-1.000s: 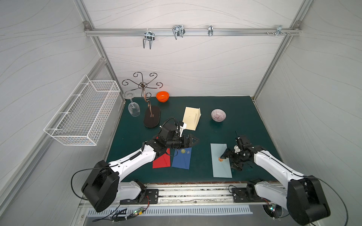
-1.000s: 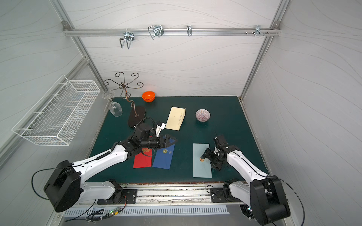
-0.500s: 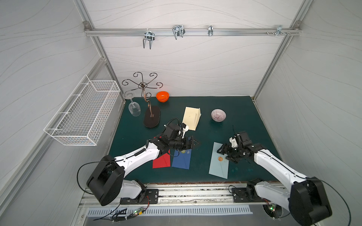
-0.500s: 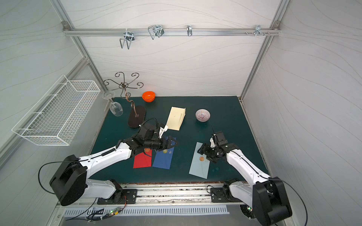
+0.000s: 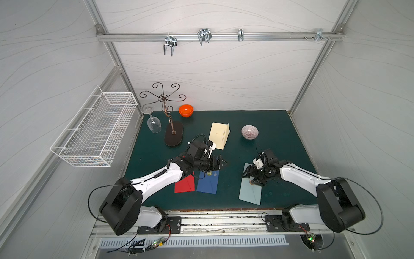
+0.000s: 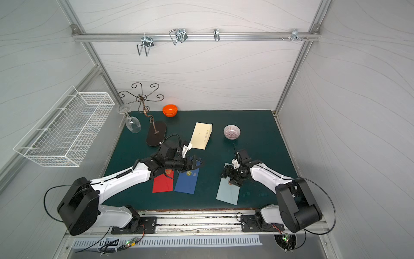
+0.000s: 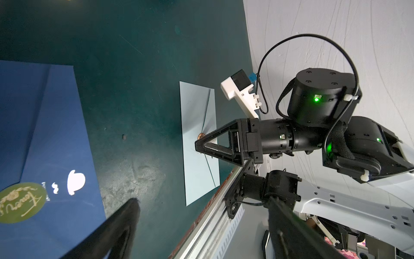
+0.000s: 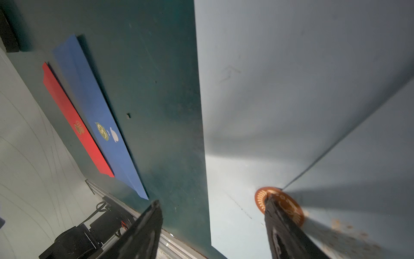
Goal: Open the envelope
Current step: Adjust the envelope at the center of the board.
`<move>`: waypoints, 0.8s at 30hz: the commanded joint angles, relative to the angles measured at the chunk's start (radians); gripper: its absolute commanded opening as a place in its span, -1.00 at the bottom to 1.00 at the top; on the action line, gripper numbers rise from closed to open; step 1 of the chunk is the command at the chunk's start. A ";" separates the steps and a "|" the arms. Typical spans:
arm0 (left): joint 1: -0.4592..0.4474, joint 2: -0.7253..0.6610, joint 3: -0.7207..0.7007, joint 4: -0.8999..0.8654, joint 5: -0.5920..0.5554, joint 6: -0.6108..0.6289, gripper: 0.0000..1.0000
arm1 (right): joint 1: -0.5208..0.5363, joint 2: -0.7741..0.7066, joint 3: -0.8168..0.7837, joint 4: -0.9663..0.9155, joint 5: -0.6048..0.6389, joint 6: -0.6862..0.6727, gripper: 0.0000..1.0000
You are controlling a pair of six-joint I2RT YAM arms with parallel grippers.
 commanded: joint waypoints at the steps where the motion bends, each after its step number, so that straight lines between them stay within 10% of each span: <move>1: -0.008 0.023 0.048 0.021 -0.004 0.005 0.84 | 0.006 0.046 -0.005 -0.032 0.042 -0.014 0.49; 13: -0.094 0.172 0.144 -0.033 -0.002 0.042 0.77 | -0.010 -0.121 -0.010 -0.090 0.093 -0.015 0.54; 24: -0.169 0.340 0.278 -0.080 0.036 0.066 0.67 | -0.279 -0.342 -0.129 -0.155 -0.008 -0.049 0.55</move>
